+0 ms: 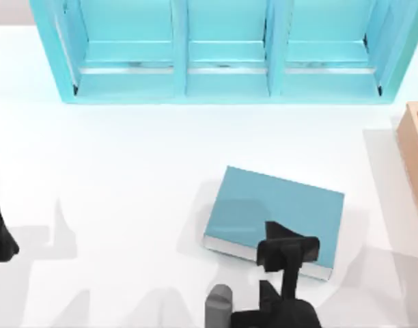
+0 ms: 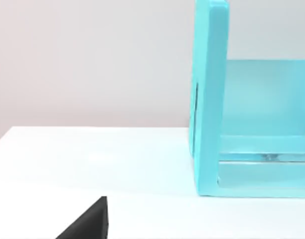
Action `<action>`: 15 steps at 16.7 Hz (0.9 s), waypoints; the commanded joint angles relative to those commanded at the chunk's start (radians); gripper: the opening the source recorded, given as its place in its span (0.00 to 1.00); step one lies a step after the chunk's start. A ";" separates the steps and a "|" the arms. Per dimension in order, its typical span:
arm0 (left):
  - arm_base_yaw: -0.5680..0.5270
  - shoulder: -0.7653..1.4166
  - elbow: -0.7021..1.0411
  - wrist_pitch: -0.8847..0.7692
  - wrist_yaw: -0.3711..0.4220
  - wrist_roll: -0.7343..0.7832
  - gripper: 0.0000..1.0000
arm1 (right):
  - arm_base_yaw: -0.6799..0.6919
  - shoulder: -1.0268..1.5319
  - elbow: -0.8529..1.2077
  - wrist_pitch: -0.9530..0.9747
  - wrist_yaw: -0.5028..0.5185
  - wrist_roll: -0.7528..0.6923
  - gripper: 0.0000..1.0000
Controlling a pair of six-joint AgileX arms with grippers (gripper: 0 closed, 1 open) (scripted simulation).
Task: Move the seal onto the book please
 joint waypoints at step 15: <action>0.000 0.000 0.000 0.000 0.000 0.000 1.00 | 0.234 -0.084 0.018 -0.460 0.206 0.364 1.00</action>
